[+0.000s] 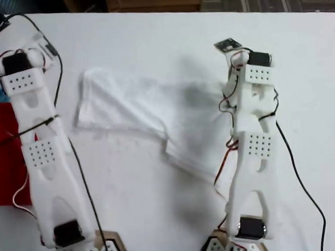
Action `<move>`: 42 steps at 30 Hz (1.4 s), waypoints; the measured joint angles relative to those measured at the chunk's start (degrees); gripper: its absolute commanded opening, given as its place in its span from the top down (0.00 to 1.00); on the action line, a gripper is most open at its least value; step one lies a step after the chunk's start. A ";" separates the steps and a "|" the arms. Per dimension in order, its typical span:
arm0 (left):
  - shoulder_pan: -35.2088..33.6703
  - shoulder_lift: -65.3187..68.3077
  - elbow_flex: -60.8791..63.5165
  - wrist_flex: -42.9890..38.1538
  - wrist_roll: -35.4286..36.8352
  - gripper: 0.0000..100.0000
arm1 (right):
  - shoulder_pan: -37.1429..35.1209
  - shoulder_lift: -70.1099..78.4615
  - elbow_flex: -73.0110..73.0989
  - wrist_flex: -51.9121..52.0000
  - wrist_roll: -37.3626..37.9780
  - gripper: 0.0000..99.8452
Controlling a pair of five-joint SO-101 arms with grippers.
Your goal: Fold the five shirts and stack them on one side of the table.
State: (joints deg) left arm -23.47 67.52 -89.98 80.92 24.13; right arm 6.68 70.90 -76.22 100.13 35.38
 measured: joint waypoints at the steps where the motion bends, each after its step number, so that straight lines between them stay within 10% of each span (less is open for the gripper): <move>1: 1.14 -0.09 1.05 -0.09 0.00 0.78 | 0.00 0.00 0.00 0.00 0.00 0.98; 21: 13.19 -0.26 13.36 20.48 -23.91 0.78 | 0.09 0.00 0.00 0.00 0.00 0.98; 42: 12.48 -18.99 14.51 20.48 -23.21 0.78 | 5.01 -12.22 1.67 0.00 0.18 0.98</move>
State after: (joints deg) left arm -10.99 48.53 -75.47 101.41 0.92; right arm 11.69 58.68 -74.55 100.13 35.56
